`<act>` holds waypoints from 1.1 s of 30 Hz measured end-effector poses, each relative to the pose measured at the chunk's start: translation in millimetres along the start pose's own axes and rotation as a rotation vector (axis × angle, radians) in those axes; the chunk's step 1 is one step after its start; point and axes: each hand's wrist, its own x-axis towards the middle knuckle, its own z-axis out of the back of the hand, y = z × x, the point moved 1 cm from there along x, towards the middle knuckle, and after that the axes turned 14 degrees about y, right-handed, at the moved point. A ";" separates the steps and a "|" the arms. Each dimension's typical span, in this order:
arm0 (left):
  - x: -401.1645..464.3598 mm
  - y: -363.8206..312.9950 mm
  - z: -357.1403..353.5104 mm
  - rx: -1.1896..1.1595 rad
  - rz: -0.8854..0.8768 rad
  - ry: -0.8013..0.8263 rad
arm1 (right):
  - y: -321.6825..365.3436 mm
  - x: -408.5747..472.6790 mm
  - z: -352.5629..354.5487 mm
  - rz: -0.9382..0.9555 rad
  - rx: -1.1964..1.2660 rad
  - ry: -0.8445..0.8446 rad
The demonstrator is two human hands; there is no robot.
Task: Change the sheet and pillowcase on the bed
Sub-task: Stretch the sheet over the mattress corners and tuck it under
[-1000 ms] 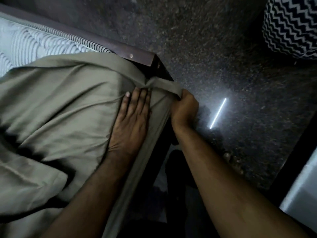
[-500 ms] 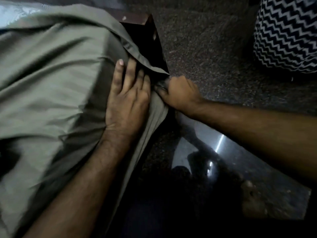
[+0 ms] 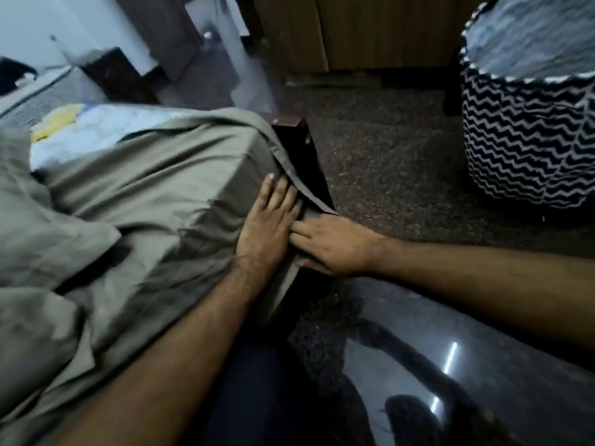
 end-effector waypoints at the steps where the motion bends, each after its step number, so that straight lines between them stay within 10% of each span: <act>1: 1.2 2.7 0.0 0.013 0.016 0.010 | 1.3 7.5 -7.6 -0.052 0.059 0.017; 10: -1.5 6.8 4.9 -0.288 -0.051 -0.169 | -24.9 21.8 -31.6 -0.123 0.119 0.174; 16: -46.5 -16.0 -1.6 -0.765 -0.054 0.556 | -47.4 27.4 -30.9 -0.057 0.028 0.304; 27: -36.5 -44.6 -28.0 -1.001 0.083 0.423 | -41.4 17.7 -12.7 0.069 -0.009 -0.023; 33: -36.6 -40.2 -29.6 -1.057 0.169 0.388 | -31.9 18.0 -34.1 -0.088 0.033 0.139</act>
